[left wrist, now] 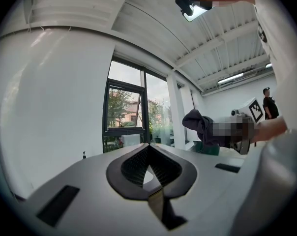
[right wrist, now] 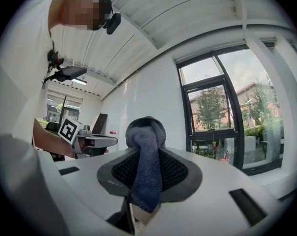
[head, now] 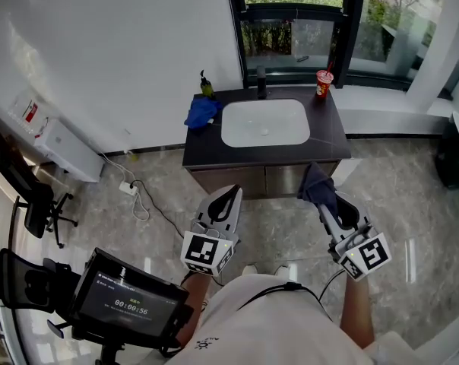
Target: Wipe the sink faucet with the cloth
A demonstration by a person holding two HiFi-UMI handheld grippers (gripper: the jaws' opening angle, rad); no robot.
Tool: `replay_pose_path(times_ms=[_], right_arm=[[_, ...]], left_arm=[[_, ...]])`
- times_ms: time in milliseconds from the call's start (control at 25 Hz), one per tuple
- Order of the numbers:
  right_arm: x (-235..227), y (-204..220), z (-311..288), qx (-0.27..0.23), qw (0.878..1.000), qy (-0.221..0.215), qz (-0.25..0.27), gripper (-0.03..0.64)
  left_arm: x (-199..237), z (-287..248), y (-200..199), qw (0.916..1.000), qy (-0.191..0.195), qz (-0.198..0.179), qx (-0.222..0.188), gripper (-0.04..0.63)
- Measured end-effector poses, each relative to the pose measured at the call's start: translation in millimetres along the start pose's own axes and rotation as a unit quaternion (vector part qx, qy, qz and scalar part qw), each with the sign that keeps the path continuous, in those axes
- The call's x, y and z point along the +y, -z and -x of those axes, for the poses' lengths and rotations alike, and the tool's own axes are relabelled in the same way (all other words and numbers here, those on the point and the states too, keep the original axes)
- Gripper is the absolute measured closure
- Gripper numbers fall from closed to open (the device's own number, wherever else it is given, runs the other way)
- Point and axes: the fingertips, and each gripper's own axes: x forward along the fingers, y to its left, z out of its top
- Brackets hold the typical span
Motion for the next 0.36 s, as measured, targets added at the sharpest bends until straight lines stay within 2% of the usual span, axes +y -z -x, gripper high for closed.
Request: replay_pose_path(times_ms=[360], right_arm=[[3.4, 2.1, -1.5, 0.004, 1.0, 0.005, -0.002, 0.508]], left_arm=[[3.6, 0.9, 2.1, 1.0, 0.005, 0.002, 0.003, 0.601]])
